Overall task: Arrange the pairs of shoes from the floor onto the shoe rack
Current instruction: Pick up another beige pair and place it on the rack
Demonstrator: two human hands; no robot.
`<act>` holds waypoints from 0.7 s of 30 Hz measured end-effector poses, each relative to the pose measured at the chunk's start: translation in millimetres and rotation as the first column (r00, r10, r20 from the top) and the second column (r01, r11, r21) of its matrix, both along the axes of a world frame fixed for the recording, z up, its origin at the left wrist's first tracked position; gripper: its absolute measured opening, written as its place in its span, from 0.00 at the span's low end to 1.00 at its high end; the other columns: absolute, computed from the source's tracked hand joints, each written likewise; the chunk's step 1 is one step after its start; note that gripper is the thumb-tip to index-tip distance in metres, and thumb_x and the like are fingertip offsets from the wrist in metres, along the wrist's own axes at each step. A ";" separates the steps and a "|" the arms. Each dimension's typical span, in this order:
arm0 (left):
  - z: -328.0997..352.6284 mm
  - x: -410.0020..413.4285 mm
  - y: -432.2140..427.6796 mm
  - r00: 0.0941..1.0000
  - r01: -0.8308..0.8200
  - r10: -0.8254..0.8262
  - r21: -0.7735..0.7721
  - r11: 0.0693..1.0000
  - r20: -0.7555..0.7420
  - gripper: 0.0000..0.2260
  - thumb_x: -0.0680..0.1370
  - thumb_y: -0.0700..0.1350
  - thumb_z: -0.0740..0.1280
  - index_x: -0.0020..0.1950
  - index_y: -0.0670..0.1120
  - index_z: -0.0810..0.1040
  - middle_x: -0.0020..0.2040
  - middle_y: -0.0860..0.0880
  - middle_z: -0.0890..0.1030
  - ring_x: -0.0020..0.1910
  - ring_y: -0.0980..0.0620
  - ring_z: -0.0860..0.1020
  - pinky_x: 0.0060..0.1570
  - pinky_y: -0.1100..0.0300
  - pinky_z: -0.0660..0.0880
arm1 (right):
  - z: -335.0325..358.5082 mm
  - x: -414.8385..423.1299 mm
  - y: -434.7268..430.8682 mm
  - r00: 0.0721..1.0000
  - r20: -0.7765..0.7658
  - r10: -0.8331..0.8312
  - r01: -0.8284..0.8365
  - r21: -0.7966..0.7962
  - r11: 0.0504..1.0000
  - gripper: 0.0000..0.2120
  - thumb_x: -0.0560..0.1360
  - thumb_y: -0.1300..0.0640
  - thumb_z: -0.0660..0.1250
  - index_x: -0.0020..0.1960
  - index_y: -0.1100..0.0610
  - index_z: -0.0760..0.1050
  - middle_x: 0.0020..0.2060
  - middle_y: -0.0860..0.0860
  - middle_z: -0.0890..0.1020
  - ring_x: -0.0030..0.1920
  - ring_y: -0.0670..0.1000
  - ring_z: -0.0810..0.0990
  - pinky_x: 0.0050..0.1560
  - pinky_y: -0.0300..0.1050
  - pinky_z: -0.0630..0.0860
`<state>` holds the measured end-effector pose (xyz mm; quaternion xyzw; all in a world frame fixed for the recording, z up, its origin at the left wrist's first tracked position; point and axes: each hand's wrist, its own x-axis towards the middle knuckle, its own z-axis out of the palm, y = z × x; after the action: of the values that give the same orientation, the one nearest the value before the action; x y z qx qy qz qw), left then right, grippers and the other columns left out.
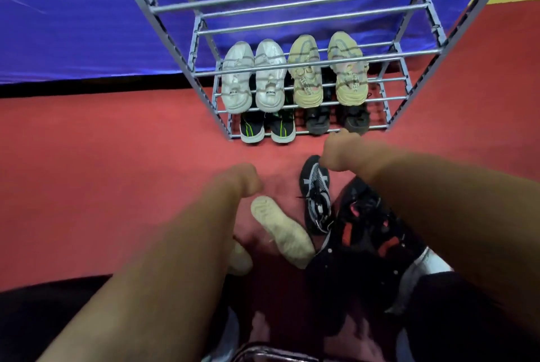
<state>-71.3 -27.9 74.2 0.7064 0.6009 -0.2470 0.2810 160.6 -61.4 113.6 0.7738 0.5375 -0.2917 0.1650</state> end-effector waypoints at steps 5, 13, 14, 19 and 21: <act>-6.3 -34.2 -51.1 0.972 -0.226 0.220 -0.071 0.972 -0.082 0.23 0.82 0.54 0.64 0.68 0.39 0.77 0.66 0.39 0.80 0.65 0.39 0.78 0.62 0.50 0.74 | -28.2 -46.6 -26.8 0.978 -0.161 0.133 -0.155 -0.134 0.979 0.21 0.76 0.50 0.64 0.63 0.59 0.82 0.61 0.58 0.83 0.55 0.59 0.81 0.59 0.48 0.78; -67.6 -74.0 -108.5 0.898 -0.378 0.311 -0.185 0.907 -0.313 0.22 0.82 0.48 0.60 0.74 0.40 0.71 0.72 0.39 0.72 0.74 0.40 0.69 0.73 0.48 0.66 | -159.2 -102.2 -71.7 0.955 -0.253 0.156 -0.192 -0.127 0.973 0.39 0.66 0.47 0.62 0.78 0.48 0.65 0.65 0.60 0.76 0.61 0.64 0.79 0.62 0.57 0.79; -75.0 -77.9 -103.7 0.894 -0.389 0.332 -0.155 0.908 -0.300 0.22 0.83 0.48 0.59 0.75 0.42 0.71 0.74 0.39 0.71 0.74 0.40 0.69 0.73 0.46 0.65 | -142.2 -109.2 -71.8 0.958 -0.245 0.152 -0.191 -0.140 0.972 0.40 0.68 0.48 0.64 0.80 0.50 0.63 0.67 0.60 0.74 0.64 0.64 0.77 0.64 0.58 0.77; -98.5 -103.2 -77.1 0.700 -0.682 0.700 0.156 0.714 -0.140 0.24 0.80 0.46 0.62 0.76 0.43 0.69 0.75 0.40 0.69 0.72 0.39 0.69 0.67 0.48 0.69 | -132.0 -135.7 -43.0 0.948 -0.257 0.191 -0.221 -0.097 0.970 0.39 0.73 0.49 0.70 0.81 0.53 0.58 0.70 0.60 0.69 0.68 0.65 0.74 0.66 0.57 0.75; -106.0 -119.8 -69.3 0.641 -0.723 0.749 0.194 0.663 -0.170 0.25 0.79 0.48 0.62 0.76 0.44 0.68 0.72 0.42 0.69 0.70 0.40 0.71 0.64 0.48 0.71 | -138.2 -145.8 -31.9 0.936 -0.273 0.220 -0.253 -0.092 0.963 0.41 0.75 0.47 0.70 0.82 0.46 0.55 0.73 0.59 0.65 0.69 0.64 0.73 0.63 0.55 0.76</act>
<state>-191.1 -97.2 -31.9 0.3802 0.8773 -0.1599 0.2452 14.8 -93.2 -24.6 0.6464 0.6243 -0.4021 0.1752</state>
